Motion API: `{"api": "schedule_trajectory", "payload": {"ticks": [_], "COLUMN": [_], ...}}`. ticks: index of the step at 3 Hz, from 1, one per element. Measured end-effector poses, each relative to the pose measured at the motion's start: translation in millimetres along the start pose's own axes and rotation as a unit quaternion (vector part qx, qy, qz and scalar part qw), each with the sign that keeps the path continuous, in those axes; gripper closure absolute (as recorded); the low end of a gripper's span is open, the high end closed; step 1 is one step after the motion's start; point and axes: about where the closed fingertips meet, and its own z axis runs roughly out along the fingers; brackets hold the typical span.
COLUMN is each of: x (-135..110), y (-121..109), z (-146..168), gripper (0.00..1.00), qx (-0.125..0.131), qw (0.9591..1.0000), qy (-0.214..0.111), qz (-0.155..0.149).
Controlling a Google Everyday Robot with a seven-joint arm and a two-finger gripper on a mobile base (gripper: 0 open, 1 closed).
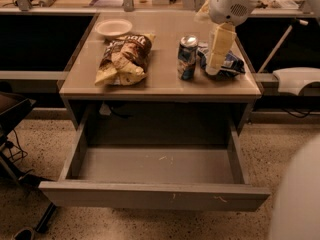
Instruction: Place redbull can into top drawer
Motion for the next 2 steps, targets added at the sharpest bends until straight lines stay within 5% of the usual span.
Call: {"api": "schedule_trajectory", "payload": {"ticks": [1, 2], "x": [-17, -25], "y": [-40, -61], "z": [30, 18], "gripper": [0.00, 0.00], "qx": [-0.008, 0.026], "qw": [0.9977, 0.9958], "qy": [-0.065, -0.087], "qz": [-0.014, -0.016]}}
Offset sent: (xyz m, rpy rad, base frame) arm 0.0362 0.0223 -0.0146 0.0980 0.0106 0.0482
